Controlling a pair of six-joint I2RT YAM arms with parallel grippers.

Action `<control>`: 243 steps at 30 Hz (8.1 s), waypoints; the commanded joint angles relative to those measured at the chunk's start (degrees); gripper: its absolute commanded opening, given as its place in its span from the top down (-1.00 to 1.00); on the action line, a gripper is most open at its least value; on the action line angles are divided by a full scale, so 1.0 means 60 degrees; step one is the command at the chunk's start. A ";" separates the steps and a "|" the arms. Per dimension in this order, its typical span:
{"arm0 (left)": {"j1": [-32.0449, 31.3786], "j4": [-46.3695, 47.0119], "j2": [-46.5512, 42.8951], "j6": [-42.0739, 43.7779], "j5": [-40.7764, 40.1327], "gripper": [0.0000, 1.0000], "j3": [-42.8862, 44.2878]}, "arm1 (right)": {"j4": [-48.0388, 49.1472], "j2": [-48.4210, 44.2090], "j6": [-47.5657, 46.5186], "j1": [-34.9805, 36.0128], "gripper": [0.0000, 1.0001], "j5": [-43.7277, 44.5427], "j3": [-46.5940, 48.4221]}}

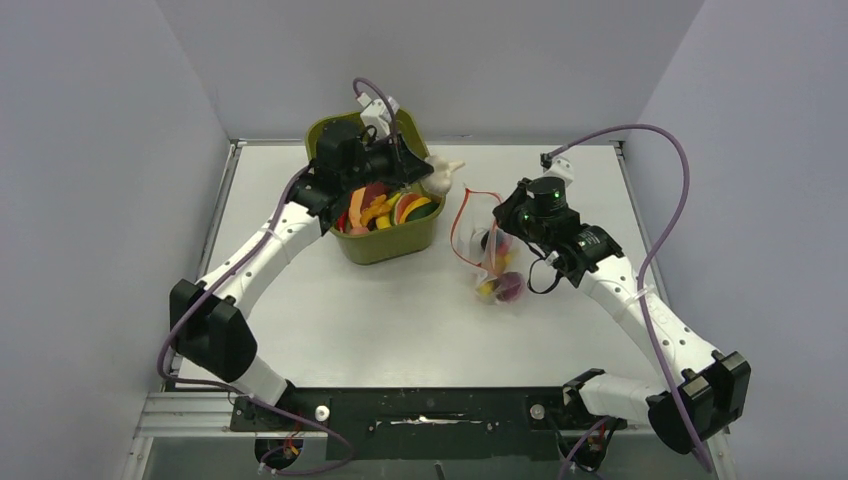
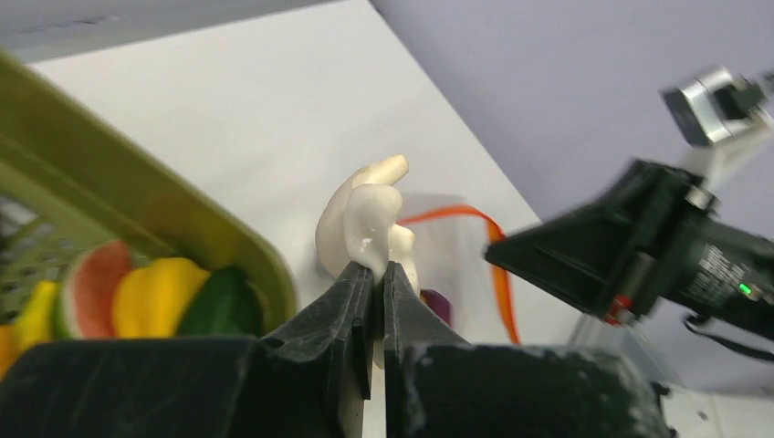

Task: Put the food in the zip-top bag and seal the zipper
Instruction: Place the fake vegetable in the zipper food storage bag, then pick up the fake vegetable from the bin, then place the fake vegetable in the zipper food storage bag.

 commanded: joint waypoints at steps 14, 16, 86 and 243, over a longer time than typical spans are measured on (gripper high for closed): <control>-0.1916 0.1783 -0.1496 -0.1946 0.0269 1.00 -0.2255 | 0.1467 -0.0895 0.0029 -0.0135 1.00 0.0020 -0.0146; -0.1984 0.1662 -0.1380 -0.1897 0.0095 1.00 -0.2211 | 0.1582 -0.0956 0.0081 -0.0137 1.00 -0.0131 -0.0166; 0.0699 -0.2871 0.2330 0.2845 -0.2559 -0.19 0.1471 | 0.0377 -0.2351 -0.0570 -0.0142 1.00 -0.0298 -0.1297; 0.0833 0.4207 -0.0737 -0.3132 0.3478 1.00 -0.2426 | 0.2405 0.0660 0.1156 0.0447 1.00 -0.1727 -0.0221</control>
